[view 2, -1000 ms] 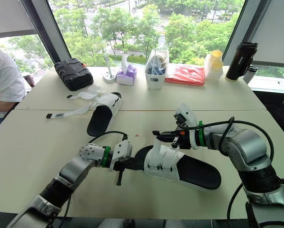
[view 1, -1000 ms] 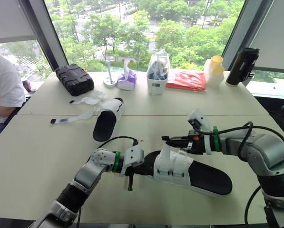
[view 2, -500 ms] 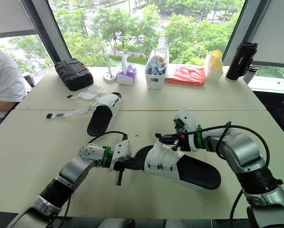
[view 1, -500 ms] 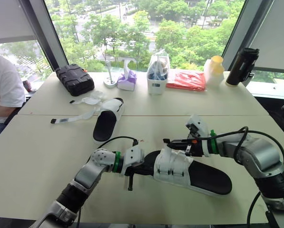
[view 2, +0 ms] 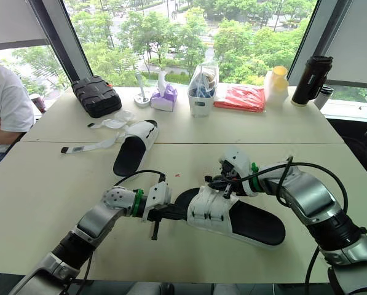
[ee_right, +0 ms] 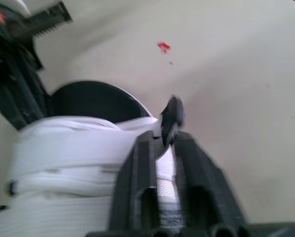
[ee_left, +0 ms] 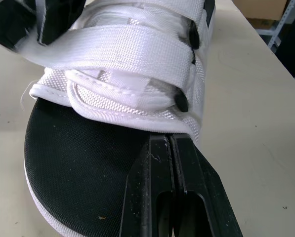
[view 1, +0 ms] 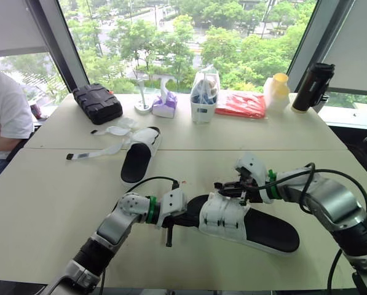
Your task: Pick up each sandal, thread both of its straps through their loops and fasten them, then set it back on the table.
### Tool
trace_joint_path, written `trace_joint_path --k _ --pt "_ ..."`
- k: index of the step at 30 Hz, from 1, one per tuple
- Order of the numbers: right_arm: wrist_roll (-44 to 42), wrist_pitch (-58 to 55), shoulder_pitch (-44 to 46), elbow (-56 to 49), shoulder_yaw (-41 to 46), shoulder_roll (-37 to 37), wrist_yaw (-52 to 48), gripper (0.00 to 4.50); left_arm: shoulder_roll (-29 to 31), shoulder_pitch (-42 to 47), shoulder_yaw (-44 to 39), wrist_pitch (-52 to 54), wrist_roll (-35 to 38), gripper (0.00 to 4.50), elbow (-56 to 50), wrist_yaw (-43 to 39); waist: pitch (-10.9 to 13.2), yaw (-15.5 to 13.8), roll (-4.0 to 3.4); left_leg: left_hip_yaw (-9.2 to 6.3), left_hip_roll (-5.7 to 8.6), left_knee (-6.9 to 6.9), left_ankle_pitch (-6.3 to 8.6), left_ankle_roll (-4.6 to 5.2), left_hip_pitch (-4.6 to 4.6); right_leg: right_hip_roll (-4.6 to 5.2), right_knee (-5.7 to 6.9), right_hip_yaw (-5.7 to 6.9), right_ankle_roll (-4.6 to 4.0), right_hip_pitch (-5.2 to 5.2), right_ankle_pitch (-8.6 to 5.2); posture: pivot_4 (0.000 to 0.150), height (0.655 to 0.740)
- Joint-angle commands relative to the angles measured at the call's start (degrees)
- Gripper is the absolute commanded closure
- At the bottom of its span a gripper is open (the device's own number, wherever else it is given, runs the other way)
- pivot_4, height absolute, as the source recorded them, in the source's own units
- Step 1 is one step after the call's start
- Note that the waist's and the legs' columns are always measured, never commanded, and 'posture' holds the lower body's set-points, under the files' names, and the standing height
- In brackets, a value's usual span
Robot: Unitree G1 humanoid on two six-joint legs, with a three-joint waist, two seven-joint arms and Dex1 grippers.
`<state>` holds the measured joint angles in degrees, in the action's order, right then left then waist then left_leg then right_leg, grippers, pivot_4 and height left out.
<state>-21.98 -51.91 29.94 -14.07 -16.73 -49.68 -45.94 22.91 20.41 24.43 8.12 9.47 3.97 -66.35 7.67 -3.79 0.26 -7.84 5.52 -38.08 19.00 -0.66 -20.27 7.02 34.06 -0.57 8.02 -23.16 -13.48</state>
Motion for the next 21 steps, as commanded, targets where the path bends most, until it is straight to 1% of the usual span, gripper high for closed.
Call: trace_joint_path --k 1,4,7,10,13,14,16,20,21 --pt "5.9 1.1 1.6 2.9 -1.6 -1.2 1.2 2.51 0.6 -3.5 6.4 2.8 -5.3 4.50 5.0 -0.3 0.0 0.0 0.00 -0.01 0.01 0.00 0.00 0.00 -0.02 0.00 0.00 0.00 0.00 -0.01 0.00 0.150 0.7400" --pt "11.0 2.9 4.7 6.7 -4.7 0.6 1.8 2.51 0.6 -3.6 6.2 2.9 -5.3 4.50 5.0 -0.2 0.0 0.2 -0.20 0.04 0.01 0.01 0.00 0.00 -0.04 0.00 0.01 -0.02 0.01 -0.02 0.00 0.150 0.7400" --pt "15.5 5.9 6.5 10.2 -6.7 1.6 2.4 2.51 0.7 -3.7 6.0 2.8 -5.3 4.50 5.0 -0.1 0.0 0.0 -0.22 0.03 0.01 0.01 -0.10 -0.18 -0.09 0.00 0.01 -0.01 0.01 -0.05 0.00 0.150 0.7400" --pt "16.5 6.7 7.6 12.5 -5.1 2.9 2.5 2.51 0.8 -3.8 5.8 2.8 -5.3 4.50 4.9 -0.1 0.0 0.0 -0.20 0.01 0.02 0.01 -0.08 -0.14 -0.08 0.00 -0.03 0.00 0.00 -0.05 0.00 0.150 0.7400" --pt "14.2 7.7 8.0 11.7 1.0 1.3 0.9 2.51 1.0 -3.9 5.6 2.7 -5.1 4.50 4.9 -0.1 0.0 0.0 -0.24 0.01 0.04 0.01 -0.09 -0.16 -0.11 0.01 -0.04 -0.02 0.00 -0.06 0.00 0.150 0.7400" --pt "13.3 8.7 7.2 10.6 3.3 0.4 0.0 2.51 1.1 -4.0 5.5 2.6 -5.1 4.50 5.0 -0.1 0.0 0.0 -0.25 0.01 0.05 0.01 -0.10 -0.18 -0.12 0.01 -0.03 -0.02 0.00 -0.05 0.00 0.150 0.7400" --pt "11.8 15.6 3.9 7.7 8.7 -1.4 -1.6 2.51 1.3 -4.0 5.1 2.6 -4.9 4.50 4.8 -0.3 0.0 -0.1 -0.24 -0.01 0.05 0.01 -0.10 -0.17 -0.15 0.01 -0.04 -0.01 0.00 -0.04 0.00 0.150 0.7400" --pt "11.4 22.1 -3.1 3.5 13.9 -4.1 -3.6 2.51 1.7 -3.9 4.1 2.4 -4.3 4.50 4.1 -0.5 0.0 0.3 -0.20 0.01 0.03 0.05 0.00 0.00 -0.10 0.01 -0.06 -0.01 0.03 0.12 -0.02 0.150 0.7400" --pt "12.4 26.7 -7.3 1.3 15.6 -5.4 -4.2 2.51 1.5 -3.9 2.6 2.0 -2.9 4.50 2.9 -0.3 0.0 0.2 -0.21 0.02 0.01 0.05 0.01 0.00 -0.09 0.00 -0.04 -0.01 0.03 0.12 -0.02 0.150 0.7400"
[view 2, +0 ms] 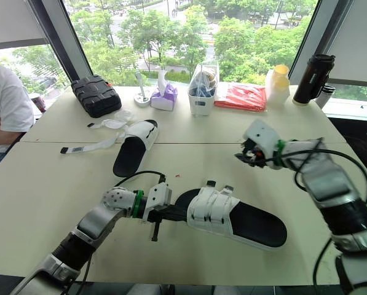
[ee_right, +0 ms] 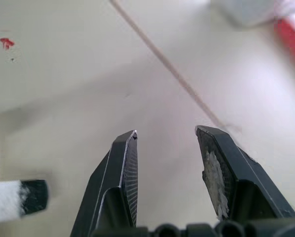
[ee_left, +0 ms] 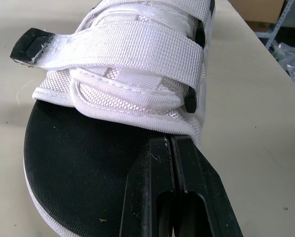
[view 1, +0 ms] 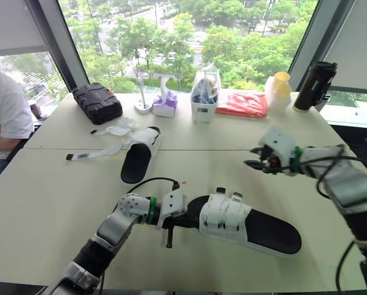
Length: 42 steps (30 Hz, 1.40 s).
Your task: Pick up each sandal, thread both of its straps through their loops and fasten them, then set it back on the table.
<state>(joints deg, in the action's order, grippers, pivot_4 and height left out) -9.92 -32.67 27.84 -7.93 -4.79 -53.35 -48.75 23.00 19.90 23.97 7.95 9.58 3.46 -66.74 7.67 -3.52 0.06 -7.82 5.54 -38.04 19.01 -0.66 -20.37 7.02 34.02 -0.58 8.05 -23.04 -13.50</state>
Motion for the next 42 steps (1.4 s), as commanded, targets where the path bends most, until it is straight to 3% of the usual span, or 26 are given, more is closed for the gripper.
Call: trace_joint_path --k 1,6,11,15,19,22,25,26,32,42 --pt "1.2 10.9 -8.3 -6.5 4.9 -2.6 -1.7 2.51 1.4 -3.5 1.9 1.9 -2.0 4.50 2.4 0.3 0.0 -0.1 0.00 -0.01 -0.01 0.00 0.00 0.00 -0.04 0.00 0.01 0.01 0.00 -0.02 0.00 0.150 0.7400" --pt "2.9 23.7 -20.6 -10.9 10.0 -5.3 -4.2 2.51 3.6 -5.3 -5.3 1.0 2.9 4.50 -4.7 1.5 0.8 1.3 -0.31 0.06 -0.10 0.03 -0.06 -0.11 -0.10 -0.07 0.11 -0.06 0.05 -0.20 -0.02 0.150 0.7400" --pt "3.4 29.0 -24.0 -11.0 12.6 -4.5 -3.8 2.51 7.2 -9.1 -9.8 2.9 7.7 4.50 -10.5 1.0 1.5 3.0 -0.35 0.18 -0.33 0.11 -0.11 -0.19 -0.09 -0.25 0.21 -0.16 0.03 -0.35 -0.01 0.150 0.7400" --pt "4.9 35.8 -26.3 -10.9 13.9 -4.5 -4.0 2.51 11.8 -14.7 -16.9 4.7 13.6 4.50 -19.0 1.3 2.2 3.0 -0.35 0.19 -0.37 0.12 -0.11 -0.20 -0.13 -0.27 0.25 -0.17 0.01 -0.42 -0.01 0.150 0.7400" --pt "4.9 38.9 -28.3 -12.6 14.3 -5.0 -5.3 2.51 13.5 -14.9 -21.0 4.6 15.2 4.50 -21.8 3.0 2.5 2.3 -0.38 0.15 -0.28 0.08 -0.12 -0.21 -0.26 -0.21 0.22 -0.19 -0.01 -0.42 0.01 0.150 0.7400" --pt "4.1 40.4 -29.1 -15.0 14.1 -5.4 -7.0 1.70 14.9 -13.6 -23.8 5.2 16.2 4.50 -22.4 3.8 2.6 2.3 -0.35 0.17 -0.27 0.08 -0.25 -0.46 -0.25 -0.21 0.20 -0.19 -0.02 -0.41 0.01 0.150 0.7400" --pt "4.8 43.1 -30.2 -15.7 14.4 -6.1 -8.6 0.27 15.9 -12.3 -25.1 6.2 17.0 4.50 -22.8 4.2 2.6 2.7 -0.32 0.17 -0.28 0.08 -0.26 -0.48 -0.25 -0.22 0.21 -0.19 -0.02 -0.42 0.00 0.150 0.7400" --pt "5.3 44.7 -30.7 -15.8 14.5 -6.2 -9.0 0.05 16.0 -11.9 -25.4 6.3 17.2 4.50 -22.9 4.4 2.6 2.7 -0.32 0.18 -0.28 0.08 -0.26 -0.47 -0.25 -0.22 0.20 -0.19 -0.02 -0.42 0.00 0.150 0.7400" --pt "7.6 51.0 -32.0 -18.0 13.0 -4.3 -7.4 0.05 16.0 -10.8 -25.8 6.2 17.1 4.50 -21.6 4.8 2.7 2.8 -0.26 0.21 -0.29 0.08 -0.27 -0.49 -0.23 -0.22 0.20 -0.20 -0.02 -0.42 0.00 0.150 0.7400" --pt "26.2 69.9 -19.9 -4.7 0.0 3.0 2.2 0.05 14.7 -9.0 -25.9 8.8 18.6 4.50 -21.7 7.6 2.7 2.9 -0.22 0.25 -0.28 0.08 -0.32 -0.58 -0.14 -0.25 0.29 -0.22 -0.04 -0.42 0.02 0.150 0.7400"
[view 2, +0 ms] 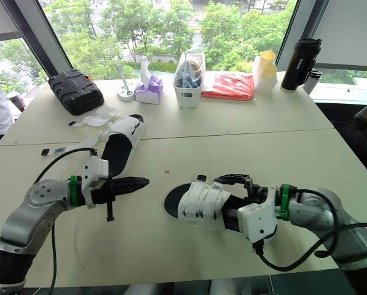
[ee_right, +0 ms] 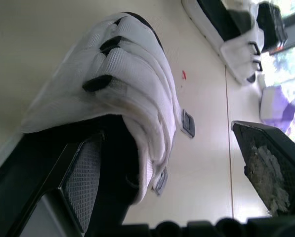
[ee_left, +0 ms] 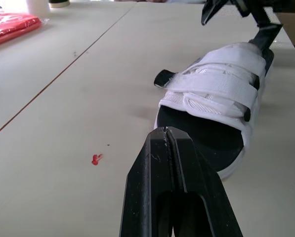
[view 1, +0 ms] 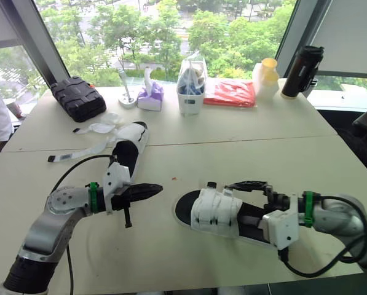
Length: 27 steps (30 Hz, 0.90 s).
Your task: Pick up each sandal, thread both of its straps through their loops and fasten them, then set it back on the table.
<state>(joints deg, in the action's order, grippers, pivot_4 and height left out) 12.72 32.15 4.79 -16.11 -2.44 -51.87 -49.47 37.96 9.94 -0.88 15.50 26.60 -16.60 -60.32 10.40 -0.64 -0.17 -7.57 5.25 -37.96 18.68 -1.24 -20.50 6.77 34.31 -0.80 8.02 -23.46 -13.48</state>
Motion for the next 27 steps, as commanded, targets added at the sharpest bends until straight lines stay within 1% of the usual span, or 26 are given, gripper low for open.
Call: trace_joint_path --k 1,3,6,7,8,11,12,13,15,16,19,21,23,27 --pt "5.4 7.5 5.3 6.0 -4.2 2.6 4.0 0.05 -0.3 0.9 -1.1 1.8 1.8 4.50 -1.8 1.4 0.0 0.0 0.04 0.00 0.00 0.00 0.00 0.00 -0.02 0.00 0.00 0.00 0.00 -0.02 0.00 0.150 0.7400" --pt "8.7 12.4 9.0 10.4 -7.0 4.8 6.9 0.05 -0.6 0.9 -1.2 3.1 2.5 4.50 -2.2 2.2 0.0 0.2 0.04 0.03 0.00 0.00 -0.02 -0.02 0.01 -0.01 0.01 -0.02 -0.02 -0.01 0.01 0.150 0.7400" --pt "12.4 17.6 12.0 15.2 -9.0 6.6 10.7 0.05 -1.0 1.0 -1.4 4.0 3.0 4.50 -2.6 3.2 0.0 0.2 0.04 0.03 -0.01 0.00 -0.03 -0.05 0.03 -0.03 0.06 -0.03 -0.02 -0.04 0.01 0.150 0.7400" --pt "13.2 19.0 12.5 16.4 -9.3 6.8 12.0 0.57 -1.0 1.0 -1.4 4.3 3.0 4.50 -2.8 3.4 0.0 0.2 0.05 0.03 -0.01 0.00 -0.03 -0.05 0.02 -0.03 0.06 -0.04 -0.02 -0.05 0.01 0.150 0.7400" --pt "14.8 21.2 13.5 18.0 -9.9 6.9 13.4 0.90 -1.0 1.0 -1.4 4.3 2.8 4.50 -2.9 3.6 0.0 0.2 0.04 0.03 -0.01 0.00 -0.03 -0.06 0.02 -0.04 0.07 -0.05 -0.03 -0.06 0.01 0.150 0.7400" --pt "18.2 27.0 16.1 21.0 -11.0 7.7 17.9 2.25 -0.9 0.8 -1.4 4.0 2.4 4.50 -2.8 3.9 0.0 0.2 0.04 0.05 0.01 0.00 -0.04 -0.06 0.01 -0.04 0.08 -0.08 -0.04 -0.07 0.02 0.150 0.7400" --pt "19.1 28.1 16.5 21.4 -11.0 7.8 19.0 2.83 -0.9 0.8 -1.4 3.8 2.4 4.50 -2.8 3.9 0.0 0.2 0.04 0.08 0.01 -0.01 -0.04 -0.06 0.01 -0.04 0.10 -0.11 -0.04 -0.09 0.02 0.150 0.7400" --pt "19.2 28.8 16.8 21.9 -11.3 7.7 19.5 3.25 -0.9 0.8 -1.4 3.8 2.3 4.50 -2.7 4.1 0.0 0.3 0.04 0.08 0.01 -0.01 -0.04 -0.07 0.02 -0.06 0.12 -0.12 -0.04 -0.10 0.02 0.150 0.7400" --pt "20.4 30.2 17.5 22.6 -11.2 7.7 21.3 4.26 -1.1 0.6 -1.3 3.5 2.0 4.50 -2.6 4.5 0.0 0.3 0.04 0.08 0.00 0.00 -0.05 -0.08 0.02 -0.08 0.15 -0.13 -0.04 -0.12 0.02 0.150 0.7400" --pt "21.2 30.4 17.8 22.9 -10.9 7.7 22.3 4.45 -1.2 0.4 -1.3 3.3 1.8 4.50 -2.5 4.6 0.0 0.4 0.04 0.08 0.00 0.00 -0.05 -0.08 0.02 -0.09 0.16 -0.14 -0.05 -0.13 0.01 0.150 0.7400" --pt "21.6 29.2 18.2 23.5 -10.0 7.7 24.3 4.45 -1.2 -0.3 -1.0 2.7 1.4 4.50 -2.5 4.9 0.0 0.4 0.04 0.11 0.01 0.00 -0.05 -0.08 0.02 -0.09 0.16 -0.18 -0.05 -0.13 0.01 0.150 0.7400" --pt "19.5 22.9 19.3 24.0 -8.4 8.6 24.2 4.45 -1.5 -0.7 -1.0 2.7 1.4 4.50 -2.8 5.4 0.0 0.4 0.04 0.12 0.00 0.00 -0.05 -0.08 0.02 -0.09 0.18 -0.20 -0.05 -0.14 0.01 0.150 0.7400" --pt "17.7 15.6 20.4 24.4 -7.1 9.9 23.6 4.45 -1.7 -0.8 -0.9 2.6 1.2 4.50 -2.8 5.8 0.0 0.5 0.04 0.14 0.00 -0.02 -0.06 -0.09 0.03 -0.09 0.22 -0.23 -0.06 -0.14 0.02 0.150 0.7400" --pt "15.0 -7.4 25.8 26.5 -3.0 15.2 21.9 4.45 -2.5 -1.0 -0.4 2.1 0.5 4.50 -2.9 6.7 0.0 0.9 0.02 0.17 -0.02 -0.07 -0.12 -0.17 0.02 -0.12 0.33 -0.28 -0.17 -0.19 0.09 0.150 0.7400"
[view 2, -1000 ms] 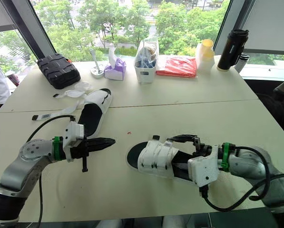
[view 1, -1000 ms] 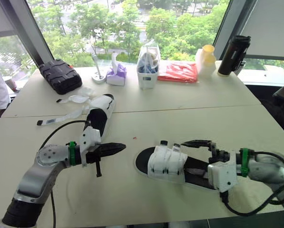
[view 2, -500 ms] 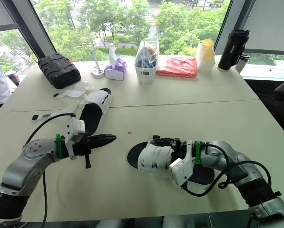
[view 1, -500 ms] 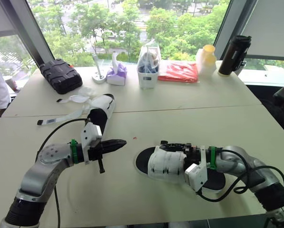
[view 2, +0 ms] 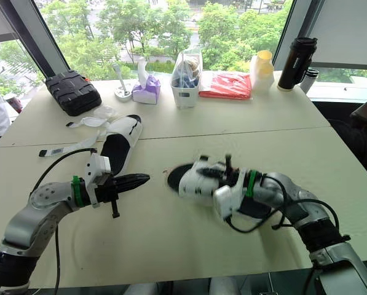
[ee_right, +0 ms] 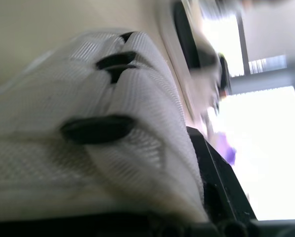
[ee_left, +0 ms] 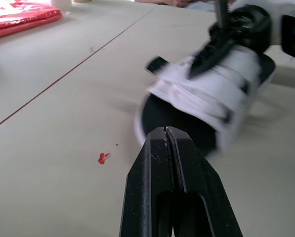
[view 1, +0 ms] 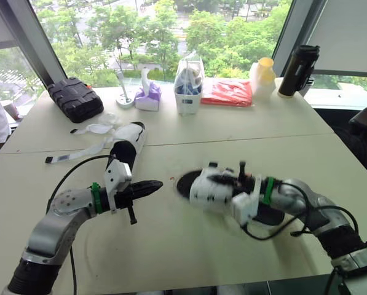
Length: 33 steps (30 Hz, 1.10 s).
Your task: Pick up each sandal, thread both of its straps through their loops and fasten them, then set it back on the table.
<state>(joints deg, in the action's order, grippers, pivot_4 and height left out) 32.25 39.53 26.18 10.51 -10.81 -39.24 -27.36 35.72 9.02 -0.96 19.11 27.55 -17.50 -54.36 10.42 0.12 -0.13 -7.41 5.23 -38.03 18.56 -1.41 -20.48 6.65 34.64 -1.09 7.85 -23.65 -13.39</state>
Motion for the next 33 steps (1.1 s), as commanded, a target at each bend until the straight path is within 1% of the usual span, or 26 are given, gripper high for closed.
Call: trace_joint_path --k 1,3,5,7,9,11,13,15,17,20,22,23,26,27,28,29,30,33 --pt "-4.9 -20.5 6.3 1.3 6.5 3.9 -0.1 4.45 -0.5 -0.1 -0.2 -1.5 -0.6 4.50 -2.0 0.9 0.0 0.3 0.02 0.00 0.01 0.00 -0.01 -0.01 -0.01 0.00 0.04 0.00 -0.01 -0.03 0.00 0.150 0.7400" --pt "-3.7 -29.4 10.5 5.0 7.4 5.6 1.5 4.45 -0.7 -0.4 -0.2 -1.8 -0.8 4.50 -2.0 1.1 0.0 0.5 0.00 -0.01 -0.01 0.00 -0.03 -0.05 -0.02 -0.01 0.12 -0.02 -0.03 -0.06 0.01 0.150 0.7400" --pt "-1.1 -34.5 13.1 7.8 6.8 5.8 3.6 4.45 -0.9 -0.5 -0.3 -2.0 -0.9 4.50 -1.9 1.3 0.0 0.5 0.01 0.03 0.01 0.00 -0.04 -0.06 -0.05 0.01 0.28 -0.08 -0.07 -0.19 -0.02 0.150 0.7400" --pt "2.5 -39.8 17.4 13.6 4.7 6.3 7.4 4.45 -1.1 -0.5 -0.5 -2.3 -1.2 4.50 -1.6 1.6 0.0 0.5 0.01 0.01 0.02 0.00 -0.06 -0.09 -0.25 0.02 0.41 -0.08 -0.16 -0.46 -0.07 0.150 0.7400" --pt "3.6 -46.6 22.4 20.0 3.9 8.8 11.6 4.45 -1.4 -0.4 -0.4 -2.7 -1.5 4.50 -1.4 1.9 0.0 0.8 0.01 0.12 0.01 -0.02 -0.11 -0.18 -0.55 0.03 0.57 -0.14 -0.17 -0.89 -0.07 0.150 0.7400" --pt "5.2 -49.2 26.1 25.9 2.0 10.3 14.3 4.45 -1.5 -0.5 -0.3 -3.0 -1.7 4.50 -1.4 2.0 0.0 1.1 0.00 0.18 -0.03 -0.05 -0.18 -0.27 -0.87 0.02 0.66 -0.16 -0.21 -1.26 -0.04 0.150 0.7400" --pt "7.2 -49.9 29.2 32.7 -0.8 11.1 18.5 4.45 -1.6 -0.8 -0.1 -3.5 -2.3 4.50 -1.5 2.1 0.0 1.4 -0.01 0.30 -0.05 -0.04 -0.21 -0.32 -1.01 0.02 0.77 -0.24 -0.22 -1.52 -0.04 0.150 0.7400" --pt "8.2 -49.9 31.9 39.4 -2.7 11.8 23.0 4.45 -1.7 -1.1 0.0 -3.8 -2.6 4.50 -1.7 2.4 0.0 1.9 -0.01 0.36 -0.05 -0.02 -0.22 -0.33 -1.04 0.02 0.79 -0.29 -0.22 -1.59 -0.04 0.150 0.7400" --pt "7.5 -50.3 34.0 45.5 -3.6 12.9 26.2 4.45 -2.0 -1.5 0.0 -3.7 -2.7 4.50 -2.2 2.9 0.0 2.3 -0.01 0.41 -0.03 -0.03 -0.22 -0.33 -1.03 0.04 0.80 -0.33 -0.23 -1.58 -0.04 0.150 0.7400" --pt "6.8 -50.1 35.8 50.6 -5.1 14.0 27.5 4.45 -2.1 -2.1 -0.2 -3.8 -2.8 4.50 -2.7 3.2 0.0 2.3 0.00 0.44 -0.03 -0.07 -0.23 -0.32 -1.03 0.04 0.81 -0.36 -0.24 -1.56 -0.02 0.150 0.7400" --pt "5.7 -49.9 36.3 52.2 -5.2 14.3 27.2 3.52 -2.2 -2.4 -0.3 -3.8 -2.9 4.50 -2.8 3.4 0.0 2.4 0.00 0.45 -0.03 -0.07 -0.23 -0.32 -1.01 0.04 0.83 -0.36 -0.24 -1.56 -0.02 0.150 0.7400" --pt "4.9 -49.9 36.3 52.2 -5.0 14.4 26.5 3.24 -2.2 -2.5 -0.3 -3.8 -3.0 4.50 -2.9 3.6 0.0 2.4 0.00 0.45 -0.03 -0.09 -0.23 -0.32 -1.00 0.04 0.85 -0.36 -0.24 -1.56 -0.02 0.150 0.7400" --pt "4.0 -49.7 35.8 50.8 -5.5 13.8 24.3 1.72 -2.3 -2.8 -0.5 -3.7 -3.0 4.50 -3.0 4.0 -0.1 2.5 0.02 0.46 -0.03 -0.12 -0.23 -0.32 -0.99 0.04 0.90 -0.37 -0.25 -1.55 -0.01 0.150 0.7400" --pt "4.2 -49.5 35.0 49.1 -6.1 13.2 23.0 1.29 -2.2 -2.9 -0.4 -3.8 -3.1 4.50 -3.0 4.1 -0.1 2.5 0.04 0.46 -0.03 -0.12 -0.23 -0.32 -0.97 0.02 0.91 -0.38 -0.25 -1.54 -0.01 0.150 0.7400" --pt "4.2 -49.5 34.5 47.7 -6.5 12.7 22.1 0.70 -2.2 -2.9 -0.4 -3.8 -3.2 4.50 -3.0 4.1 -0.1 2.5 0.04 0.46 -0.05 -0.12 -0.23 -0.32 -0.96 0.00 0.92 -0.37 -0.25 -1.53 -0.01 0.150 0.7400" --pt "4.0 -49.9 33.6 45.4 -6.6 12.1 20.9 0.21 -2.1 -3.0 -0.5 -3.9 -3.2 4.50 -2.9 4.1 -0.1 2.5 0.04 0.46 -0.05 -0.12 -0.23 -0.32 -0.95 0.00 0.93 -0.38 -0.25 -1.54 -0.01 0.150 0.7400" --pt "3.6 -50.6 31.6 40.7 -6.4 10.8 17.8 0.01 -2.0 -2.9 -0.5 -3.9 -3.2 4.50 -2.8 4.1 -0.1 2.4 0.05 0.46 -0.05 -0.12 -0.23 -0.32 -0.94 -0.01 0.96 -0.38 -0.25 -1.54 -0.01 0.150 0.7400" --pt "-0.4 -56.7 23.2 20.5 -3.6 6.3 4.9 0.01 -1.6 -2.6 -0.8 -4.1 -3.6 4.50 -2.2 4.1 -0.1 2.3 0.05 0.44 -0.07 -0.13 -0.23 -0.32 -0.96 -0.03 0.97 -0.37 -0.25 -1.54 -0.01 0.150 0.7400"
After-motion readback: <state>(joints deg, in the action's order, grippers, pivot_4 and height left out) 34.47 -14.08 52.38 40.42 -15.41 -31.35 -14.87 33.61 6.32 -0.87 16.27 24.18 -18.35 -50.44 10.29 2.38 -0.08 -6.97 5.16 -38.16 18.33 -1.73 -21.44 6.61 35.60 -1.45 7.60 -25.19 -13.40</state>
